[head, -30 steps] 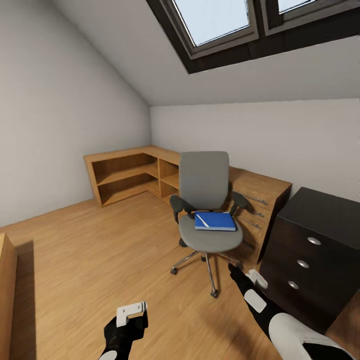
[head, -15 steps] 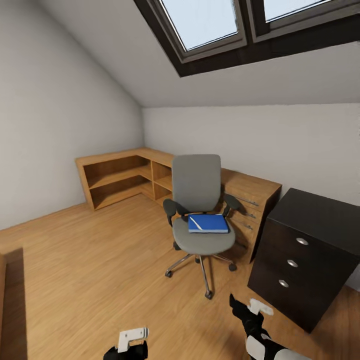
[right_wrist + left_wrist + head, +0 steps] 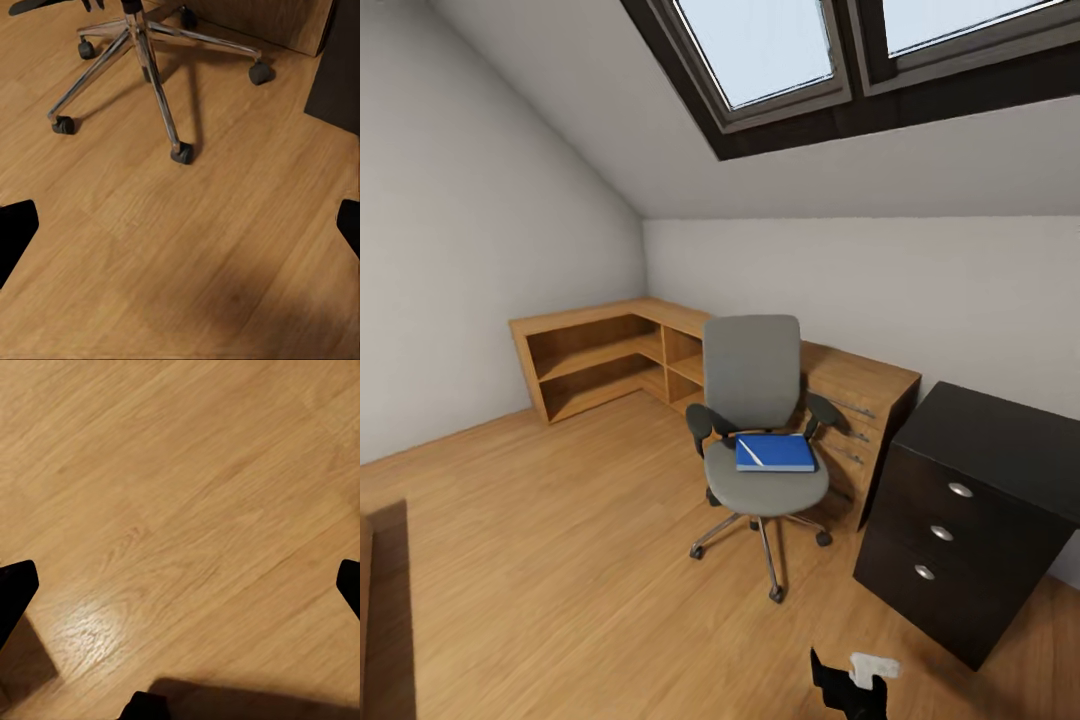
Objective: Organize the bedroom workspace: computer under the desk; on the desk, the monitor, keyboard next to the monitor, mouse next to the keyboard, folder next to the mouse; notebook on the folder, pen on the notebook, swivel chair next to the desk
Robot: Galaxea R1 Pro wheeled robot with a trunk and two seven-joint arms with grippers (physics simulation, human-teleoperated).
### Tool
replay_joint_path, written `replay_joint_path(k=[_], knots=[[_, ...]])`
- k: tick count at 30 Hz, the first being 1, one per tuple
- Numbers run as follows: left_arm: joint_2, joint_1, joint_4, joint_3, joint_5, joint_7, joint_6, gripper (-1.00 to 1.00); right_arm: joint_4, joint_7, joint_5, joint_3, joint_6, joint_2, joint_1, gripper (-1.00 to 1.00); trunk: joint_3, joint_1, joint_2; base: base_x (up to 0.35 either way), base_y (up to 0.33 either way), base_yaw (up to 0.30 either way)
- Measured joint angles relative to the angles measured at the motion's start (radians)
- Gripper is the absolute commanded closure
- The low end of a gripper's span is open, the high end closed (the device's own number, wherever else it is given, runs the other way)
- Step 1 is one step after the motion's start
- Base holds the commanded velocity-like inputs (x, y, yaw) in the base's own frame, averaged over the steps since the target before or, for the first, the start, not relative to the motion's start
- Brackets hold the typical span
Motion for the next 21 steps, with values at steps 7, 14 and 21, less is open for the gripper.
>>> replay_joint_path(k=[7, 14, 21], knots=[[0.002, 0.000, 0.170, -0.002, -0.004, 0.006, -0.370, -1.00, 0.001, 0.000, 0.010, 0.001, -0.003, 0.015, 0.058, -1.00, 0.022, -0.027, 0.049, 0.000, 0.000, -0.006], [0.002, 0.000, 0.174, 0.000, -0.002, 0.007, -0.386, -1.00, 0.000, 0.001, 0.010, 0.001, -0.006, 0.016, 0.060, -1.00, 0.044, -0.054, 0.098, 0.000, 0.000, -0.014], [0.002, 0.000, 0.174, 0.002, -0.002, 0.006, -0.388, -1.00, -0.001, 0.000, 0.010, 0.001, -0.011, 0.015, 0.061, -1.00, 0.059, -0.069, 0.126, 0.000, 0.000, -0.124]])
